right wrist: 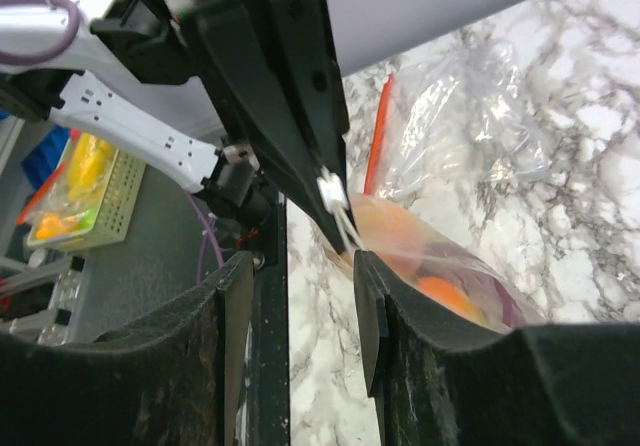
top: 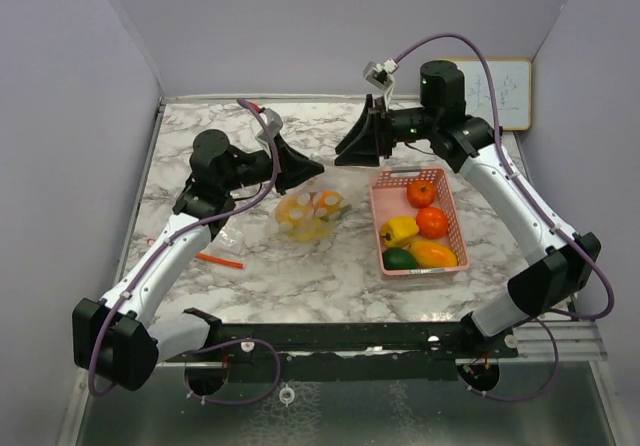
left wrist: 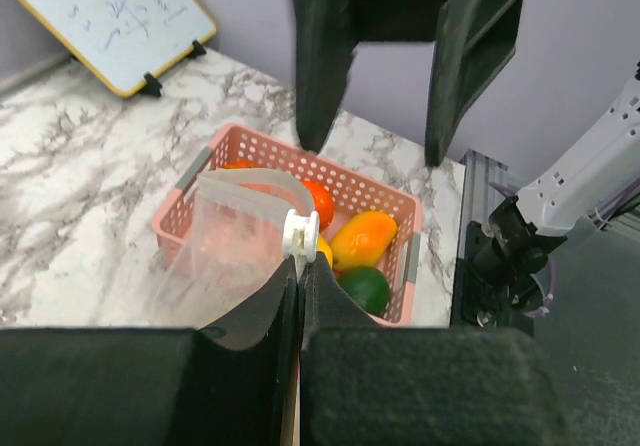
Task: Place the food in the zip-top bag and seal the zipper
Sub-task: Zip the zipper food storage bag at the center of the board.
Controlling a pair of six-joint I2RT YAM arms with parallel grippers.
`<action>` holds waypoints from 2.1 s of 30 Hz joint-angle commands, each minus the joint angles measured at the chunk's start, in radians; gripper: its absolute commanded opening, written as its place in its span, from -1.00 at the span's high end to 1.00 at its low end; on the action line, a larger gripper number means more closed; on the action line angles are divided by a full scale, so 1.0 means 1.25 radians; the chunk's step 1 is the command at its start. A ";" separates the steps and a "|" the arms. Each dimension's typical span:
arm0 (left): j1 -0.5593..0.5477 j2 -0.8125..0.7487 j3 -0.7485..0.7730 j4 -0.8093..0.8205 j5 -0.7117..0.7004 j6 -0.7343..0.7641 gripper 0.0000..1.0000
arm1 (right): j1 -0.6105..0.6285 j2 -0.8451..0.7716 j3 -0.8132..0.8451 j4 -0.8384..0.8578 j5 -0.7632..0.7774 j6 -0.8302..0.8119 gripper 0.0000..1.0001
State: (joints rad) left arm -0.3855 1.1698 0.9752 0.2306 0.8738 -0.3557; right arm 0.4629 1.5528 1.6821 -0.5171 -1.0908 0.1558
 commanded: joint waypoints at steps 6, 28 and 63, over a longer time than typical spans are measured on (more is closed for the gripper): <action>0.003 -0.052 -0.050 0.163 0.025 -0.053 1.00 | 0.004 0.014 -0.195 0.477 -0.099 0.288 -0.14; 0.002 -0.068 -0.079 0.133 0.003 -0.058 1.00 | 0.089 0.040 -0.181 0.474 0.046 0.282 0.06; 0.094 -0.112 -0.011 -0.097 -0.288 0.047 1.00 | -0.010 -0.151 -0.314 0.021 0.288 -0.034 0.96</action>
State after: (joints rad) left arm -0.2981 1.0534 0.8951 0.1810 0.7212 -0.3489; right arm 0.4702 1.4452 1.3346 -0.3454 -0.8795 0.1944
